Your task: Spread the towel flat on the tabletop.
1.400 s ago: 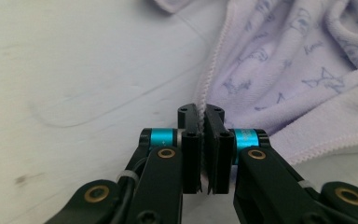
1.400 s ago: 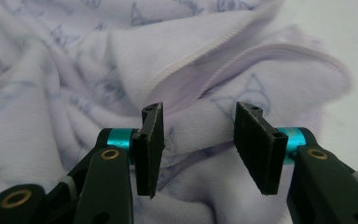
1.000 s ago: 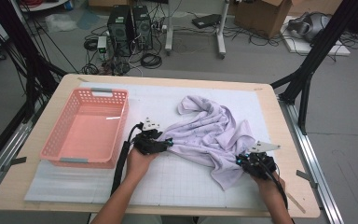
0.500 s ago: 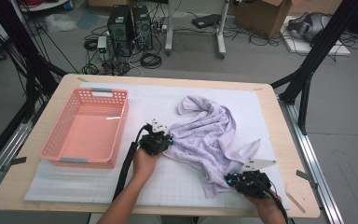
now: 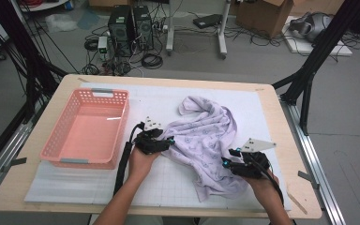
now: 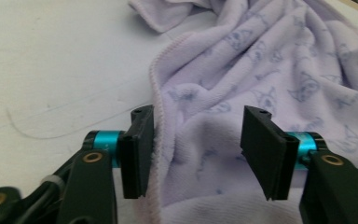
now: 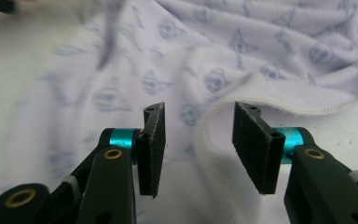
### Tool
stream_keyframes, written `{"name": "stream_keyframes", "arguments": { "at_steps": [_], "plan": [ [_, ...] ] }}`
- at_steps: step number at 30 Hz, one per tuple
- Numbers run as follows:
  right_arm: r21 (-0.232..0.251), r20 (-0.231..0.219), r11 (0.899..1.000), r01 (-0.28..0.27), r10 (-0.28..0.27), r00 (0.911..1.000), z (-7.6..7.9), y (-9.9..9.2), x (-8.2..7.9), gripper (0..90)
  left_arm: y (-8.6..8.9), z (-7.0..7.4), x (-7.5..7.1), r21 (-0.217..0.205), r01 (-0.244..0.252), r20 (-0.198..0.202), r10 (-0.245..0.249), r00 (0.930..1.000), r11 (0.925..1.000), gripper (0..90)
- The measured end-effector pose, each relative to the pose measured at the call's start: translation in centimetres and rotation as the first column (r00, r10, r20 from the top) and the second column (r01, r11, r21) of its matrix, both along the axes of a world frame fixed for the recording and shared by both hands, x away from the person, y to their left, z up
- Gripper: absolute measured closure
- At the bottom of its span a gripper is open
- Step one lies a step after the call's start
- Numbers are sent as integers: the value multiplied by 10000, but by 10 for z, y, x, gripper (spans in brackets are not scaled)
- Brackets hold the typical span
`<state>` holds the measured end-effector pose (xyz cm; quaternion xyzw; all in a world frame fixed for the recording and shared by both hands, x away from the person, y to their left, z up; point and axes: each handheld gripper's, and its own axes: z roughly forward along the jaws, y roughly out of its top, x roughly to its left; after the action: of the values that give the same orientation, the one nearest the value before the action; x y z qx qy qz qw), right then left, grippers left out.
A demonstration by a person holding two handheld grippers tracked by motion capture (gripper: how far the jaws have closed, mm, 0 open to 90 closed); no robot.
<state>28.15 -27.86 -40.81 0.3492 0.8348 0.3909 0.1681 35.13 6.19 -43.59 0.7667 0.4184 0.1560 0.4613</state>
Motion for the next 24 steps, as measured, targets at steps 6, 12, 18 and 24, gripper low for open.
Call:
{"name": "stream_keyframes", "arguments": {
  "at_steps": [6,12,18,24],
  "plan": [
    [-434,-583,9991,-30,5,9983,-14,0,36,837,-2,-5,-2,279,311,-474,-298,9984,9991,416],
    [-181,-367,9926,1198,-1204,9920,-19,-26,67,865,-8,-13,-6,316,239,-327,-229,9992,9992,404],
    [-98,-192,9554,2952,-2953,9552,-30,-55,88,869,-1,-10,-8,571,140,-159,-131,9998,9983,845],
    [331,457,8855,4635,-4646,8843,-30,-74,91,869,6,-6,6,960,-977,423,940,9947,9906,876]
  ]
}}
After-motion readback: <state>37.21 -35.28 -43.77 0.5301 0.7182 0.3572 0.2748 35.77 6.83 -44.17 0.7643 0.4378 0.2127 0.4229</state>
